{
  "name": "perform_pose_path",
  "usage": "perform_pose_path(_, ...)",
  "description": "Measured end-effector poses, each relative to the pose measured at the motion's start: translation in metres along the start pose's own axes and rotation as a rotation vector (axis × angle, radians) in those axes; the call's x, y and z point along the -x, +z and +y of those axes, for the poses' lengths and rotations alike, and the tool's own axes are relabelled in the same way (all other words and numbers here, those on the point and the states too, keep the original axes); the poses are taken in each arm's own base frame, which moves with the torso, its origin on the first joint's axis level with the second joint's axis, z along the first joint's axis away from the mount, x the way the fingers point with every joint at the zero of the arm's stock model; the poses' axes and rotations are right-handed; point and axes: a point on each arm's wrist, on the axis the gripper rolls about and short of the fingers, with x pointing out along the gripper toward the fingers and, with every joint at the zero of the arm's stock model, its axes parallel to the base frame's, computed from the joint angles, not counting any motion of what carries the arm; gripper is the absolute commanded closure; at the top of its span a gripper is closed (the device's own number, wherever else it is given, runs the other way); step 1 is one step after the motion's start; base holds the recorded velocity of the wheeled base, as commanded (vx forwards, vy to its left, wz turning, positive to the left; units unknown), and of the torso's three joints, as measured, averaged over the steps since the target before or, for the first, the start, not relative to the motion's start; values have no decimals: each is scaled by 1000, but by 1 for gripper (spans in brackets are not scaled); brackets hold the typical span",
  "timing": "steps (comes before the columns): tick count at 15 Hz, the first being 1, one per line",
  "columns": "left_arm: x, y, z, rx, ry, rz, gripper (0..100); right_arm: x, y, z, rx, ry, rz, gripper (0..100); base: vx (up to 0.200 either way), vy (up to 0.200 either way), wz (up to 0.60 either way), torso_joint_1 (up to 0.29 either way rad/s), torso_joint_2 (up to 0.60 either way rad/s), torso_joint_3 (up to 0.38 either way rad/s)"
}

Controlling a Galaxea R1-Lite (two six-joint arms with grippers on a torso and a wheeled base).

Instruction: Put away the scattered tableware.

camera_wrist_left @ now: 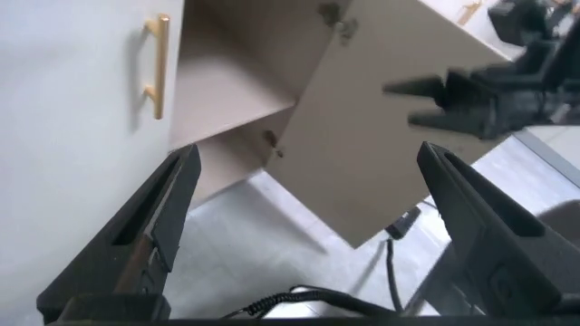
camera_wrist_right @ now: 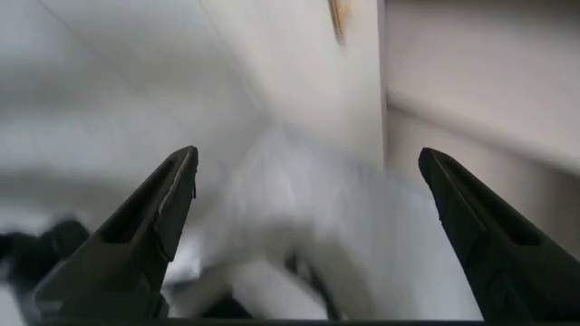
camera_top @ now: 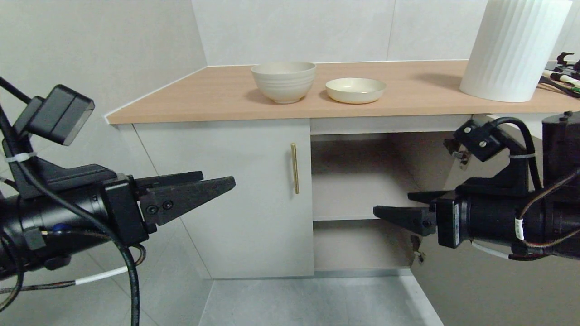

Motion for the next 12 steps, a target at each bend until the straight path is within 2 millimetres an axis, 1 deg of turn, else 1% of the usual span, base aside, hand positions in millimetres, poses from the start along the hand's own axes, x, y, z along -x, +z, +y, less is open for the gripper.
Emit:
perform_pose_path(3,-4,0,3,3,32,-3,0,-1,4,1,1,-10,8,0,0,0,0,0,0,0)
perform_pose_path(12,-6,1,4,4,37,1,0,-4,0,0,7,-24,23,0,200,0,0,4,2,4)
